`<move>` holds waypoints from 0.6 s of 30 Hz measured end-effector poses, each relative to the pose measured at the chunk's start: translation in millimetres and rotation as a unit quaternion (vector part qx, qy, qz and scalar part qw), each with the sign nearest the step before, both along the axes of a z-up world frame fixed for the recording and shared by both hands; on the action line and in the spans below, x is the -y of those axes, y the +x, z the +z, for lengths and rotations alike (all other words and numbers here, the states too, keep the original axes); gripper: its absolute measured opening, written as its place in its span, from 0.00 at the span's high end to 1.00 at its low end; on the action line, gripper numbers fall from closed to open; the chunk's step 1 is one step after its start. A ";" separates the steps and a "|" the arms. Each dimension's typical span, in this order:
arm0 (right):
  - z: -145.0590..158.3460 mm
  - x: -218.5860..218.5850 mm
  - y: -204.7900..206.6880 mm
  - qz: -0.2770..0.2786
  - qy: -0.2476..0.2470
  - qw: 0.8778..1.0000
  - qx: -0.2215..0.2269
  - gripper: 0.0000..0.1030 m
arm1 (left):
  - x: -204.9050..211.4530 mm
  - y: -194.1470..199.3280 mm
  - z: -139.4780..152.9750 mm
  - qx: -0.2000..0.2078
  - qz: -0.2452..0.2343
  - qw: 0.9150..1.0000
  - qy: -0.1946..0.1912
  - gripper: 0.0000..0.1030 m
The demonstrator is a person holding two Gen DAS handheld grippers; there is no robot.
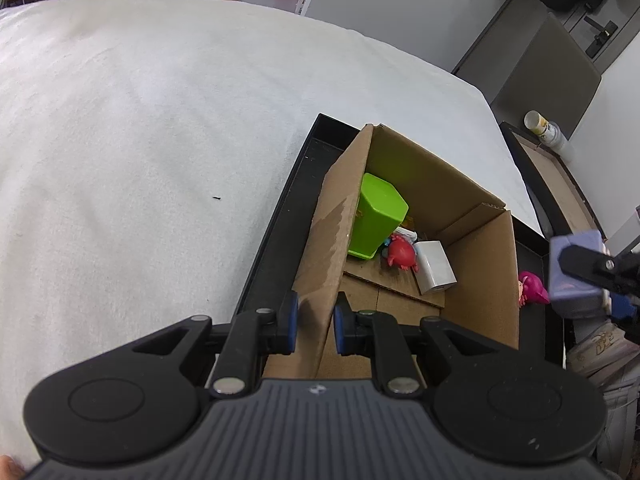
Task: Organize rigid objects
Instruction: 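Carry the cube toy into the box and open the right gripper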
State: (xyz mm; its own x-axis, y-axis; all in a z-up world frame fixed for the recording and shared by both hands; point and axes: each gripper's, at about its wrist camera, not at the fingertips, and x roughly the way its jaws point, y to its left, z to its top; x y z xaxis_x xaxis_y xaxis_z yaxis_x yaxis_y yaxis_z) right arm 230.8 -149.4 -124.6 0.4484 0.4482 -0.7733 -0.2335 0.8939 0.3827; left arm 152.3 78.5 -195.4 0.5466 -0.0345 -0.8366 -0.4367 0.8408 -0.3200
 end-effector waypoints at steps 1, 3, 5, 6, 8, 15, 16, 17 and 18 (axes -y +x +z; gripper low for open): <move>1.3 -4.3 -1.2 0.003 0.001 1.000 0.001 0.57 | -0.3 -0.2 -0.3 0.000 0.000 1.000 -0.002 0.84; 2.8 -13.2 -2.8 0.010 0.006 1.000 0.003 0.57 | -1.3 -0.1 -0.7 0.001 0.000 1.000 -0.005 0.84; 3.8 -22.7 -3.6 0.019 0.008 1.000 0.005 0.57 | -2.8 -0.3 -1.1 0.002 0.001 1.000 -0.010 0.84; 3.9 -26.4 -3.9 0.021 0.009 1.000 0.004 0.57 | -3.3 -0.2 -1.3 0.003 0.001 1.000 -0.012 0.83; 3.4 -32.3 -4.5 0.023 0.012 1.000 0.003 0.57 | -4.1 -0.3 -1.4 0.003 0.001 1.000 -0.015 0.83; 1.8 -56.4 -9.2 0.046 0.015 0.999 0.005 0.57 | -6.3 -0.3 -2.6 0.005 0.000 1.000 -0.030 0.83; 1.1 -60.8 -10.0 0.051 0.015 0.999 0.005 0.57 | -7.4 -0.1 -3.0 0.005 0.001 0.999 -0.032 0.83; 0.1 -64.4 -11.6 0.056 0.014 0.998 0.004 0.57 | -7.8 0.0 -3.0 0.006 0.001 0.999 -0.034 0.83; -1.7 -68.8 -12.0 0.060 0.015 0.998 -0.001 0.57 | -8.1 0.1 -3.1 0.006 0.000 0.999 -0.036 0.83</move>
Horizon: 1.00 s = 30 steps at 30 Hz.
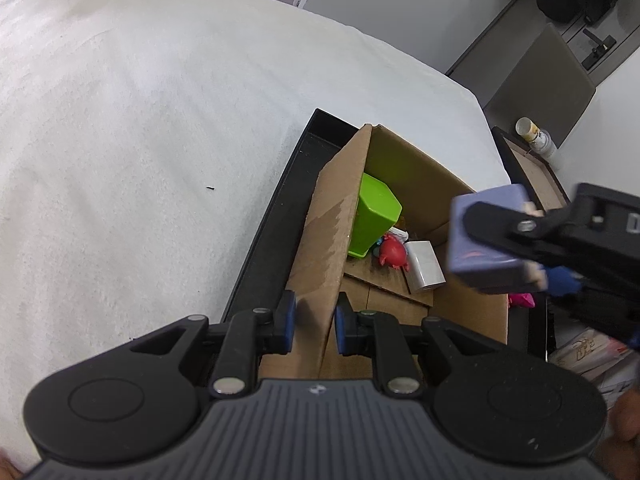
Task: Organize rigid objects
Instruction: 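Carry the cube toy into the box and open the right gripper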
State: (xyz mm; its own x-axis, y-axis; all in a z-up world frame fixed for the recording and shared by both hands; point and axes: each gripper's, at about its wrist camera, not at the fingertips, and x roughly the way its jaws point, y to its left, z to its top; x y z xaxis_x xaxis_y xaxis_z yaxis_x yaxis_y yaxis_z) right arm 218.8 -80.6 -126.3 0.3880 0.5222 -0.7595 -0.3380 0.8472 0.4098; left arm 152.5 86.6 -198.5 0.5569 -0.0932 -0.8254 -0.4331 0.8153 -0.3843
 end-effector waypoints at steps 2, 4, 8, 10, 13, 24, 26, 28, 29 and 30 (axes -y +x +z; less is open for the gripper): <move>-5.1 -5.9 0.8 0.007 0.015 1.000 -0.022 0.57 | -1.2 -0.1 -0.6 0.001 0.000 1.000 -0.004 0.83; -8.0 -13.5 -0.4 0.014 0.011 1.000 -0.026 0.57 | -2.6 0.2 -1.3 0.002 -0.001 1.000 -0.008 0.83; -16.3 -21.1 0.0 0.020 -0.007 0.999 -0.030 0.56 | -5.3 0.1 -3.1 0.004 -0.001 1.000 -0.015 0.83; -21.2 -23.4 -0.7 0.020 -0.010 0.999 -0.035 0.56 | -6.6 -1.0 -3.7 0.005 -0.001 1.000 -0.017 0.83; -29.3 -24.6 0.5 0.017 -0.015 0.999 -0.047 0.56 | -8.6 -1.7 -5.2 0.006 -0.001 1.000 -0.023 0.82; -62.9 -19.4 6.7 -0.017 -0.004 0.995 -0.100 0.56 | -9.8 -2.1 -6.1 0.007 0.000 1.000 -0.027 0.82; -63.2 -17.8 6.4 -0.023 0.007 0.995 -0.098 0.54 | -10.1 -2.0 -6.3 0.006 0.001 1.000 -0.028 0.82; -61.5 -16.0 5.1 -0.021 0.012 0.995 -0.100 0.54 | -11.3 -2.3 -5.8 0.009 0.006 1.000 -0.028 0.83; -59.9 -13.7 4.1 -0.019 0.019 0.994 -0.103 0.54 | -11.8 -2.7 -5.8 0.010 0.006 0.999 -0.032 0.83; -57.4 -10.8 2.9 -0.018 0.026 0.994 -0.103 0.54 | -11.6 -2.8 -5.8 0.010 0.006 0.999 -0.032 0.83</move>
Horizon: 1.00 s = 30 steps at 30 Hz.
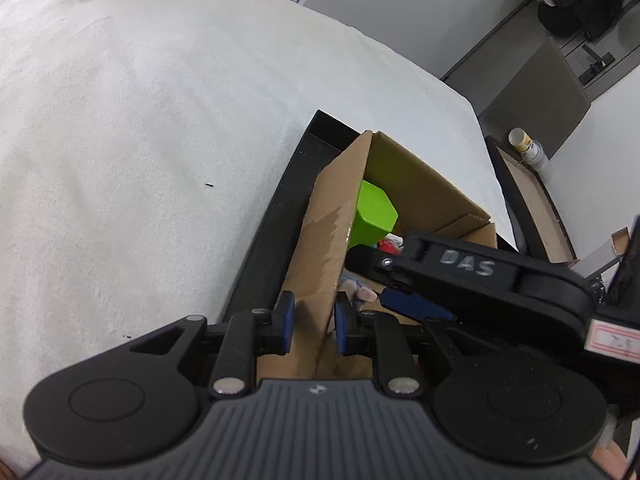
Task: Organize rigid objects
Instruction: 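Carry the cube toy into the box and open the right gripper, then move the right gripper to the pink toy on the tray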
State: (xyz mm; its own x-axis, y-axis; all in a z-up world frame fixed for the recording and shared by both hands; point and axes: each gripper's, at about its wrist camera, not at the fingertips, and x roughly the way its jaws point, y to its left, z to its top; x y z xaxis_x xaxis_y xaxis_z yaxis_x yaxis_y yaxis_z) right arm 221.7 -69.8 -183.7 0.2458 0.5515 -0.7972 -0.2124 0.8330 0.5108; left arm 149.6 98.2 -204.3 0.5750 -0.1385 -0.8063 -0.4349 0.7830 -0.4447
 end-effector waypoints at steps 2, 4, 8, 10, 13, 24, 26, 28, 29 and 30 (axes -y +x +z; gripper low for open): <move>6.5 8.0 -1.7 -0.003 0.006 1.000 0.005 0.52 | 0.8 0.2 -0.2 -0.002 0.000 1.000 0.003 0.83; 11.3 17.1 -3.0 -0.011 0.006 1.000 0.007 0.51 | 2.1 0.7 0.4 -0.002 -0.002 1.000 0.008 0.83; 21.9 35.5 -7.5 -0.018 0.016 1.000 0.015 0.51 | 2.6 1.5 0.1 -0.002 -0.003 1.000 0.011 0.83; 27.6 44.9 -9.6 -0.018 0.019 0.999 0.023 0.48 | 3.0 2.6 0.2 -0.004 -0.003 1.000 0.013 0.83; 40.0 64.1 -13.9 -0.018 0.026 0.999 0.039 0.44 | 6.0 3.6 0.0 -0.005 -0.007 1.000 0.024 0.83; 55.3 130.3 0.9 -0.057 0.028 0.995 0.080 0.33 | 10.6 4.8 0.1 -0.011 -0.007 0.999 0.039 0.83; 50.1 144.3 1.2 -0.070 0.027 0.994 0.081 0.30 | 11.5 4.7 -0.5 -0.012 -0.008 0.999 0.042 0.83; 43.3 158.8 2.3 -0.087 0.023 0.993 0.077 0.30 | 12.6 4.8 -0.5 -0.012 -0.009 0.999 0.045 0.83; 39.7 164.9 3.7 -0.095 0.024 0.992 0.074 0.30 | 13.2 4.8 -0.8 -0.012 -0.010 0.999 0.047 0.83; 35.6 172.8 4.1 -0.102 0.025 0.992 0.070 0.30 | 13.3 4.8 -0.9 -0.012 -0.010 0.999 0.049 0.84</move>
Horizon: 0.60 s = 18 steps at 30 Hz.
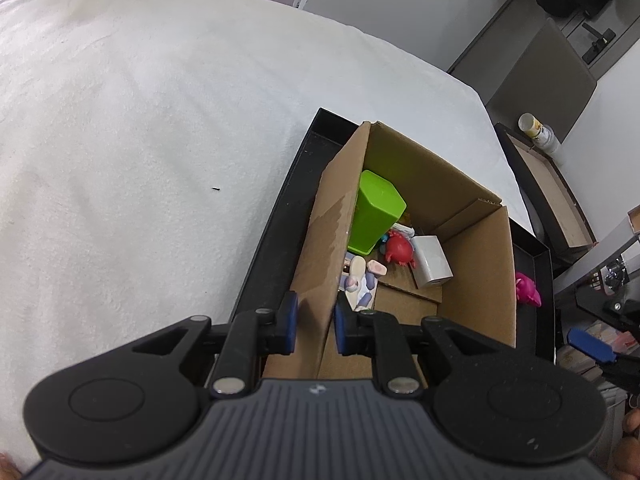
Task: Organize rigid objects
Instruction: 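Move the right gripper to the pink toy on the tray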
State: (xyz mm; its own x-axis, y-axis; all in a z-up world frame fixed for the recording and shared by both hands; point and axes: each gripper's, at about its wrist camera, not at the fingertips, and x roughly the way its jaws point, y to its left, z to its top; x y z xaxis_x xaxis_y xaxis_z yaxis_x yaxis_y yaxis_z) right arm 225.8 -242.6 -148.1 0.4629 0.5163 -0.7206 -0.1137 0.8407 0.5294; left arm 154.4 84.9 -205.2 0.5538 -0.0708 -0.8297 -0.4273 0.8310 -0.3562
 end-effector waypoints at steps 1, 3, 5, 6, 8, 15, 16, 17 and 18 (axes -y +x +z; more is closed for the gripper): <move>-3.8 6.2 1.0 -0.007 0.000 1.000 -0.004 0.30 | 0.3 0.1 -0.2 0.000 0.000 1.000 0.001 0.84; -9.1 9.8 1.3 -0.016 -0.004 1.000 -0.007 0.30 | 0.3 -0.1 -0.6 -0.001 0.001 1.000 0.002 0.84; -14.5 16.2 1.9 -0.025 -0.004 1.000 -0.011 0.29 | 1.3 0.4 -0.5 -0.001 0.000 1.000 0.005 0.84; -17.5 19.5 1.9 -0.030 -0.004 0.999 -0.013 0.28 | 2.1 0.6 -0.5 -0.001 -0.001 1.000 0.008 0.84; -23.8 23.7 2.0 -0.033 -0.008 0.999 -0.017 0.27 | 3.1 0.5 -0.6 0.000 -0.003 1.000 0.012 0.84; -36.2 31.7 7.0 -0.056 -0.002 0.998 -0.025 0.24 | 3.4 2.1 -2.8 -0.007 -0.006 1.000 0.014 0.84; -38.5 33.9 8.5 -0.060 0.001 0.998 -0.027 0.24 | 3.4 2.3 -2.9 -0.008 -0.006 1.000 0.014 0.84; -41.1 36.0 11.1 -0.065 0.005 0.997 -0.030 0.24 | 3.5 2.5 -3.0 -0.009 -0.006 1.000 0.014 0.83; -42.8 38.2 12.9 -0.071 0.008 0.997 -0.032 0.24 | 3.3 3.0 -3.2 -0.010 -0.006 1.000 0.013 0.83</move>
State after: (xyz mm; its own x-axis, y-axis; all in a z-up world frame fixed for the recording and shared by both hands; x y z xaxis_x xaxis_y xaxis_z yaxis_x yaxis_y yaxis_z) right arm 238.7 -280.8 -190.9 0.4851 0.4613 -0.7429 0.0405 0.8368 0.5460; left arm 157.5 81.6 -208.3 0.5371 -0.0544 -0.8418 -0.4245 0.8449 -0.3255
